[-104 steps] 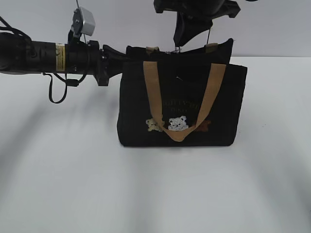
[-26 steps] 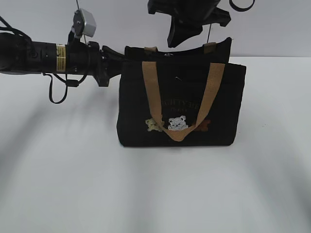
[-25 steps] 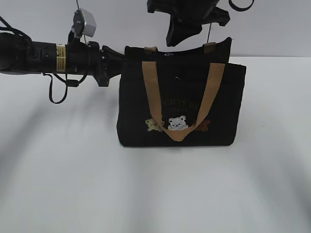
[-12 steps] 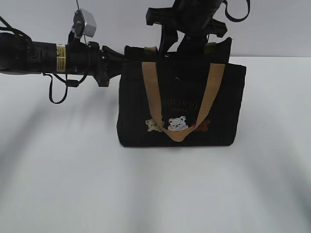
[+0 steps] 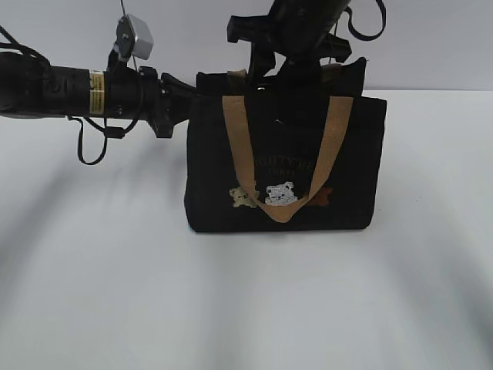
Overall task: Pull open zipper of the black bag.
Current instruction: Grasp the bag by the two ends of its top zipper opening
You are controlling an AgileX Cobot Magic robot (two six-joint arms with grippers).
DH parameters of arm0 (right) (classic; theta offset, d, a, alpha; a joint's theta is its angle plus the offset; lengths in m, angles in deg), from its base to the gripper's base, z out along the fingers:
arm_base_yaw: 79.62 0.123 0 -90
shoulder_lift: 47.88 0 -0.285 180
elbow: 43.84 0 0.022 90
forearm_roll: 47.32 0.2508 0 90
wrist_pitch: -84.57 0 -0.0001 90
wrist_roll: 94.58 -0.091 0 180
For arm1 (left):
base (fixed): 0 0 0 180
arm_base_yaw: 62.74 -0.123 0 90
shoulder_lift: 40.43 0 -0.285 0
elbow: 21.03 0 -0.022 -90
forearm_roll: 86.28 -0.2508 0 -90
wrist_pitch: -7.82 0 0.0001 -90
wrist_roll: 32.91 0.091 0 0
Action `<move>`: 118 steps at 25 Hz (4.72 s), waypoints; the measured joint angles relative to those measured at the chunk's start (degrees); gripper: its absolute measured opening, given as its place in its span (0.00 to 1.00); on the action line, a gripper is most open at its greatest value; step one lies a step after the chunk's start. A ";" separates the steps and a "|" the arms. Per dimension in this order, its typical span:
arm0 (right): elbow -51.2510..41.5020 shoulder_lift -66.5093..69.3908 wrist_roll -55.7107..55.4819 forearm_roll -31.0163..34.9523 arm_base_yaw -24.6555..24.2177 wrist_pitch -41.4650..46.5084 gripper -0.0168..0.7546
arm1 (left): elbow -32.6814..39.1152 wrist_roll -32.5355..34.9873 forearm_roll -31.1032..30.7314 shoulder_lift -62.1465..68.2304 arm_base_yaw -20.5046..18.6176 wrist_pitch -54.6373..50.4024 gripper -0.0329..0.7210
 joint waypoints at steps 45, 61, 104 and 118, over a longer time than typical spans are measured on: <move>0.00 -0.58 -1.42 2.55 -1.98 -0.71 0.51 | 0.00 0.00 -0.06 0.00 0.00 -0.07 0.16; 0.00 1.58 -0.55 2.91 -1.98 1.50 0.51 | 0.00 0.00 -0.22 0.00 0.00 -0.03 0.17; 0.00 -5.89 0.59 -3.93 -4.89 10.97 0.31 | 0.00 -0.01 -0.01 0.00 0.00 -0.90 0.18; 0.00 -8.75 0.52 -9.29 -10.64 11.83 0.31 | 0.00 -0.01 0.28 0.00 0.04 -1.78 0.18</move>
